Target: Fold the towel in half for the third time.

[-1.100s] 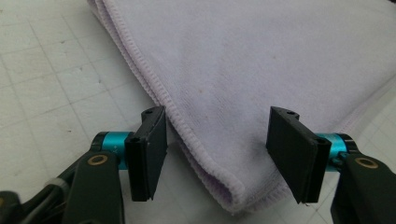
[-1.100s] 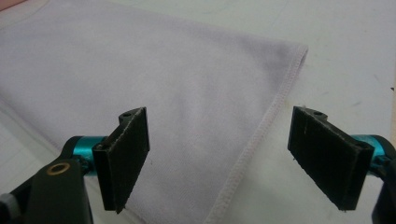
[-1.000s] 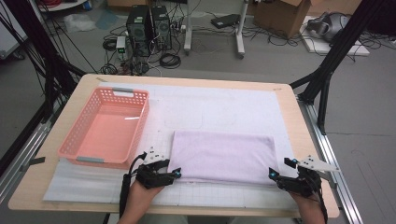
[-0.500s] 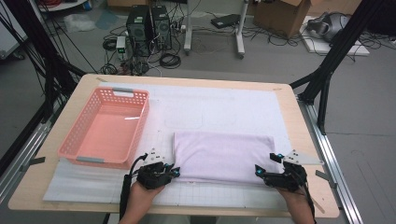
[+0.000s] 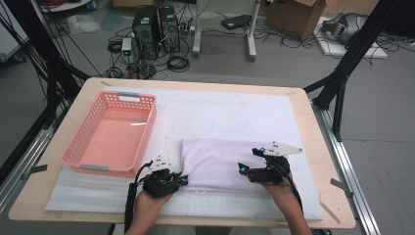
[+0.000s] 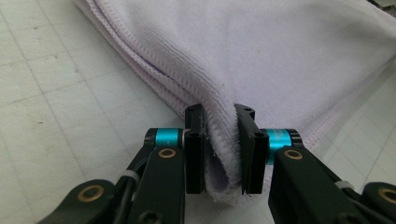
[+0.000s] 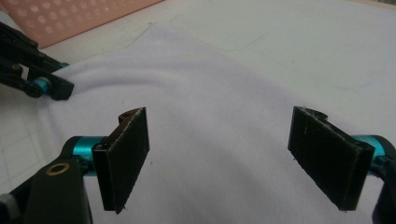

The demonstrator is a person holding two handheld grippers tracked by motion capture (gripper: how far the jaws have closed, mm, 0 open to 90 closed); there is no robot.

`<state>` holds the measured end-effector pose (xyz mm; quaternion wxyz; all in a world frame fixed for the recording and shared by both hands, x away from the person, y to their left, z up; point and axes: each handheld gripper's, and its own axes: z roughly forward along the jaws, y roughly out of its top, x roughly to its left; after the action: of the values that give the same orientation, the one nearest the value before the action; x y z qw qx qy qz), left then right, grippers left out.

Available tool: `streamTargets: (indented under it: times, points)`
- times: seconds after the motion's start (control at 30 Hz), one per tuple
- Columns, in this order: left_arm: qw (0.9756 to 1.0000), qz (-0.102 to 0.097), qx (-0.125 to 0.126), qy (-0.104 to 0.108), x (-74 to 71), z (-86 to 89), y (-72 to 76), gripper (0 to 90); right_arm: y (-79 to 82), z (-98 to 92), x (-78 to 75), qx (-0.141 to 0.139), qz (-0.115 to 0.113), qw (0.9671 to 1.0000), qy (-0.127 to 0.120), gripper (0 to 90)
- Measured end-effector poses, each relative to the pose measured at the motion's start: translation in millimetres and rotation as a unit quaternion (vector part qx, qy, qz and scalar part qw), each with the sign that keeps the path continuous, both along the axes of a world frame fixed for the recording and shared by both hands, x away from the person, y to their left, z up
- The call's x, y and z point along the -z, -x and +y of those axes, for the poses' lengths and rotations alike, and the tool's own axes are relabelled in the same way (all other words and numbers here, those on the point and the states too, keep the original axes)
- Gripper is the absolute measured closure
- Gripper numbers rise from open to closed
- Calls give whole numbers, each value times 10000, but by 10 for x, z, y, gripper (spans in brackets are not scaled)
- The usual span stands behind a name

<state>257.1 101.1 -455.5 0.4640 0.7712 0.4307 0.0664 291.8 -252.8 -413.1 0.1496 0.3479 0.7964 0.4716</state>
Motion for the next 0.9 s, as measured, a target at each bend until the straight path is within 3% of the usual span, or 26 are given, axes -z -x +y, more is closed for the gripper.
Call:
streamTargets:
  times: [0.1,0.2,0.37,0.5,0.6,0.9]
  points:
    - [10000,-11,-8,-1,1,-1,3,751,-141,132,-20,-131,33,9999,-33,195]
    - [10000,14,-15,32,2,3,2,749,-301,289,-36,-220,127,9996,87,202]
    - [10000,52,-23,72,5,11,-4,749,-548,535,-91,-450,175,9986,234,312]
    - [9999,67,-14,77,4,13,-6,748,-726,696,-90,-543,227,9974,424,348]
    - [9999,72,-6,84,4,16,-8,747,-838,829,-79,-608,333,9955,640,348]
    - [9999,97,-3,116,6,20,-14,746,-1074,1136,-32,-715,549,9924,834,354]
